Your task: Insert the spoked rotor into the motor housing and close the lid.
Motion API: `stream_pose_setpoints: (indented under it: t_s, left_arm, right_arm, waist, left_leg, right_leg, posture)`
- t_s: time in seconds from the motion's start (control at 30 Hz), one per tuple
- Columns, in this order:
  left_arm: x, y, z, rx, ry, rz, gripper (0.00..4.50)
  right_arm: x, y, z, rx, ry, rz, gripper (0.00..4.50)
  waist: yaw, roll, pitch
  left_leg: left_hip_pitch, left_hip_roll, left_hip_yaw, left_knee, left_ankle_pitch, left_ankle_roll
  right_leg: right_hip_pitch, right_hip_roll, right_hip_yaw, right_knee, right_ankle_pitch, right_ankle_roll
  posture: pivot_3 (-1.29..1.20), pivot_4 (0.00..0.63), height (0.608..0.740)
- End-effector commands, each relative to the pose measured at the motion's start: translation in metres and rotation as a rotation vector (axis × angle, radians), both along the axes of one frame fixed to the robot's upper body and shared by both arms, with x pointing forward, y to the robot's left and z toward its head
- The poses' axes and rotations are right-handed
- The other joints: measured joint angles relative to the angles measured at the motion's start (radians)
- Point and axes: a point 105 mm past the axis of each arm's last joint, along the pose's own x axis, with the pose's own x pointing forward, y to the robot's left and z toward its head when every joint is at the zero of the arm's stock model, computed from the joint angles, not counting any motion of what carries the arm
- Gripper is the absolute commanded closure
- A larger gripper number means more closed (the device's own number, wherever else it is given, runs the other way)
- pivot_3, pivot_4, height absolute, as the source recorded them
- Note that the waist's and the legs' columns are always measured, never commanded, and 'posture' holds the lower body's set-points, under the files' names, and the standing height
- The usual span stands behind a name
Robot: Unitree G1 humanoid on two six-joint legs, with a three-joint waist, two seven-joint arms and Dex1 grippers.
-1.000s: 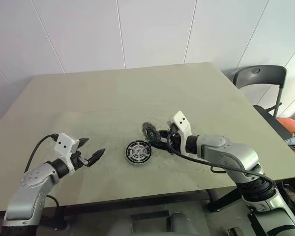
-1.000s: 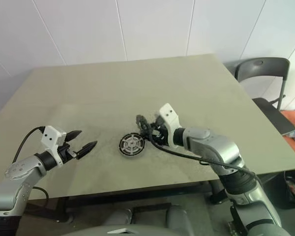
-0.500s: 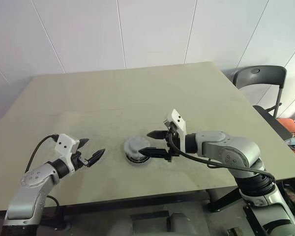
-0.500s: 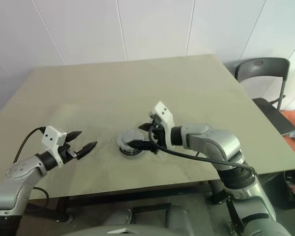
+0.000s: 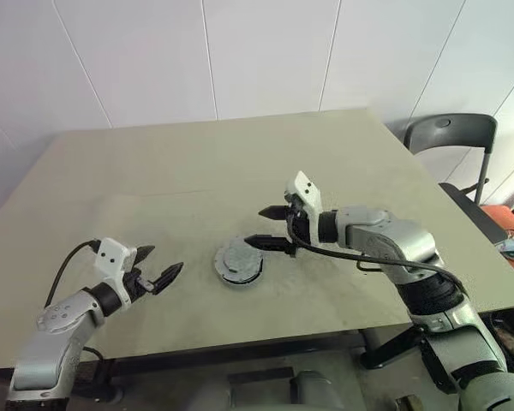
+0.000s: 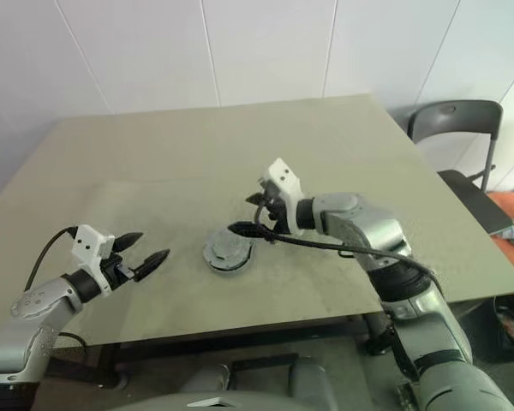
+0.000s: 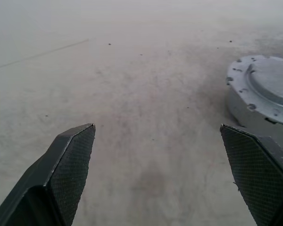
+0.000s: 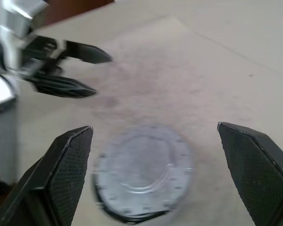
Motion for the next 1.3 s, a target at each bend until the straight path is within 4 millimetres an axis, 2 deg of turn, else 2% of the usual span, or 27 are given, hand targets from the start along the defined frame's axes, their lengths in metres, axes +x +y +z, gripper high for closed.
stream_pose_setpoints:
  t_s: [0.03, 0.3, 0.43, 0.7, 0.93, 1.17, 1.3]
  left_arm:
    - [-0.001, -0.001, 0.014, -0.004, -0.055, -0.005, 0.00]
    - [-0.010, 0.005, 0.011, -0.003, -0.047, 0.023, 0.00]
    - [-0.015, 0.003, 0.011, -0.011, -0.047, 0.028, 0.00]
    - [-0.025, -0.012, 0.015, -0.063, -0.069, -0.021, 0.00]
    - [-0.042, -0.032, 0.029, -0.112, -0.090, -0.201, 0.00]
    - [-0.042, -0.035, 0.033, -0.065, -0.100, -0.217, 0.00]
    - [-0.037, -0.035, 0.038, -0.061, -0.114, -0.196, 0.00]
  right_arm:
    - [0.000, 0.014, 0.002, -0.022, -0.050, 0.138, 0.05]
    - [-0.002, 0.031, -0.013, -0.129, -0.180, 0.364, 0.05]
    - [0.001, 0.041, -0.019, -0.127, -0.223, 0.399, 0.05]
    - [0.008, 0.040, -0.038, -0.152, -0.155, 0.343, 0.05]
    - [0.007, 0.038, -0.050, -0.145, -0.120, 0.304, 0.05]
    - [0.006, 0.041, -0.055, -0.140, -0.108, 0.278, 0.05]
    - [0.010, 0.041, -0.058, -0.154, -0.121, 0.257, 0.97]
  waist:
    - [0.000, 0.000, 0.000]
    - [0.000, 0.000, 0.000]
    - [0.000, 0.000, 0.000]
    - [0.001, 0.000, 0.000]
    - [-0.003, 0.000, 0.000]
    - [-0.002, 0.000, 0.000]
    - [-0.001, 0.000, 0.000]
  left_leg:
    - [0.000, 0.000, 0.000, 0.000, 0.000, 0.000]
    - [0.001, 0.000, 0.000, 0.000, 0.000, 0.000]
    - [0.003, 0.000, 0.000, 0.000, 0.000, 0.000]
    - [0.005, 0.000, 0.000, 0.000, 0.000, 0.000]
    - [0.006, 0.000, 0.000, -0.001, 0.000, 0.000]
    - [0.006, 0.000, 0.000, 0.000, 0.000, 0.000]
    - [0.007, 0.000, 0.000, 0.000, 0.000, 0.000]
  right_leg:
    - [0.000, 0.000, 0.000, 0.000, 0.000, 0.000]
    - [0.000, 0.000, 0.000, 0.001, 0.000, 0.000]
    - [0.001, 0.000, 0.000, 0.002, 0.001, -0.001]
    - [0.003, 0.000, 0.000, 0.002, 0.002, -0.005]
    - [0.004, 0.000, 0.000, 0.002, 0.001, -0.007]
    - [0.005, 0.000, 0.000, 0.003, -0.001, -0.003]
    - [0.004, 0.000, 0.000, 0.004, -0.001, -0.004]
  posture:
    - [0.00, 0.000, 0.740]
    - [0.00, 0.000, 0.740]
    - [0.00, 0.000, 0.740]
    - [0.00, 0.000, 0.740]
    - [0.00, 0.000, 0.740]
    - [0.00, 0.000, 0.740]
    - [0.00, 0.000, 0.740]
